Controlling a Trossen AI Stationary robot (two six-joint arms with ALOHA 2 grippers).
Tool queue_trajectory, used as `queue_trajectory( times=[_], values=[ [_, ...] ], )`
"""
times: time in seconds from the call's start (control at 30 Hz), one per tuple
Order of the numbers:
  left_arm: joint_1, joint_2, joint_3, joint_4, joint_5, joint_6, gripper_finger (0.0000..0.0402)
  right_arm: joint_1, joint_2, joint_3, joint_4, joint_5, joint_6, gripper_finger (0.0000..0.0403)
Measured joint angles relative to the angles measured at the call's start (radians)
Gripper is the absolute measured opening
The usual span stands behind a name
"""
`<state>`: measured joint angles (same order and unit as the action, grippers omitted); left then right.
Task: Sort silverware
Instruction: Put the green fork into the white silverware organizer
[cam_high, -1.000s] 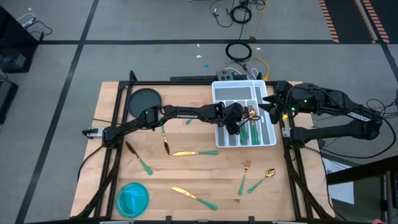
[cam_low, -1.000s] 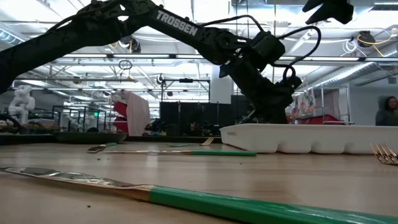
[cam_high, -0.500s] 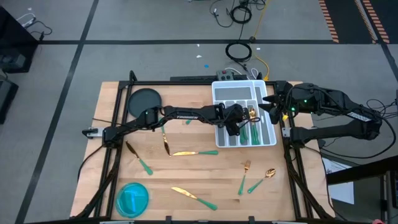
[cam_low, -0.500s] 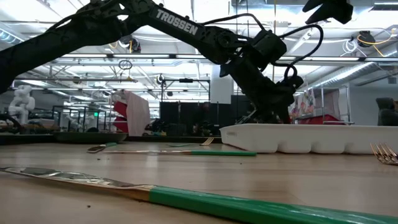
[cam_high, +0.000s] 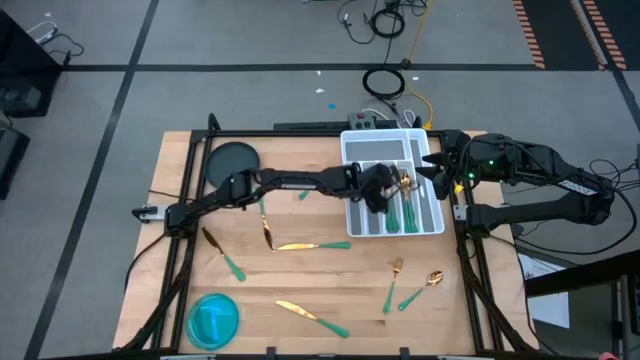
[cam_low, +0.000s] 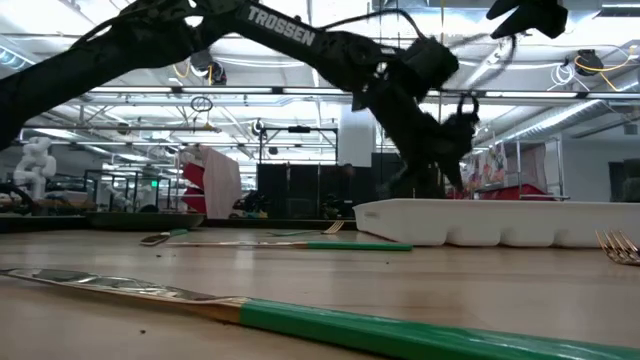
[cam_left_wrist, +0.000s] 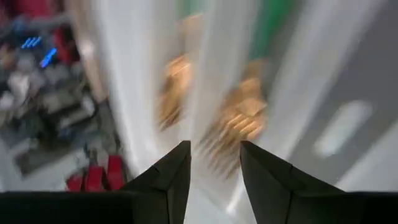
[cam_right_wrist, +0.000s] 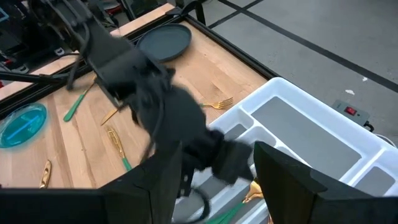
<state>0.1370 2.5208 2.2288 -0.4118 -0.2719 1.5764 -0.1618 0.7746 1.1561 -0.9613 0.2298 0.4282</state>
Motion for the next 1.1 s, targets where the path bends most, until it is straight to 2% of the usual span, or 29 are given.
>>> queue_trajectory(
  times=[0.07, 0.13, 0.23, 0.3, 0.4, 0.5, 0.57, 0.7, 0.8, 0.9, 1.1],
  values=[
    [0.005, -0.053, 0.000, -0.001, -0.016, -0.083, 0.0146, 0.000, 0.000, 0.000, 0.007, 0.000, -0.003, 0.0194],
    [0.011, -0.111, 0.005, 0.000, -0.067, -0.231, 0.0146, 0.000, -0.001, 0.001, 0.030, 0.004, -0.003, 0.0194],
    [0.036, -0.191, 0.006, -0.083, -0.200, -0.635, 0.0146, 0.000, -0.001, 0.002, 0.065, 0.005, 0.005, 0.0194],
    [0.072, -0.253, 0.006, -0.239, -0.253, -0.969, 0.0145, 0.000, -0.005, 0.000, 0.074, 0.005, 0.006, 0.0194],
    [0.137, -0.348, 0.011, -0.558, -0.204, -1.434, 0.0145, 0.000, -0.008, 0.000, 0.100, 0.026, 0.007, 0.0194],
    [0.190, -0.383, 0.001, -0.859, -0.098, -1.667, 0.0145, 0.000, -0.008, 0.000, 0.075, 0.081, 0.008, 0.0194],
    [0.206, -0.398, -0.015, -1.003, -0.041, -1.723, 0.0145, 0.000, 0.002, 0.000, 0.039, 0.096, 0.014, 0.0194],
    [0.173, -0.473, -0.037, -1.156, 0.044, -1.701, 0.0145, 0.002, 0.047, -0.003, -0.096, 0.078, 0.073, 0.0194],
    [0.108, -0.540, -0.076, -1.109, 0.109, -1.694, 0.0145, 0.031, 0.088, -0.045, -0.167, 0.007, 0.162, 0.0194],
    [0.041, -0.651, -0.122, -1.011, 0.119, -1.720, 0.0145, 0.106, 0.121, -0.115, -0.180, -0.004, 0.283, 0.0194],
    [-0.054, -0.846, -0.246, -0.894, 0.016, -1.854, 0.0145, 0.323, 0.180, -0.295, -0.127, -0.003, 0.640, 0.0194]
  ],
)
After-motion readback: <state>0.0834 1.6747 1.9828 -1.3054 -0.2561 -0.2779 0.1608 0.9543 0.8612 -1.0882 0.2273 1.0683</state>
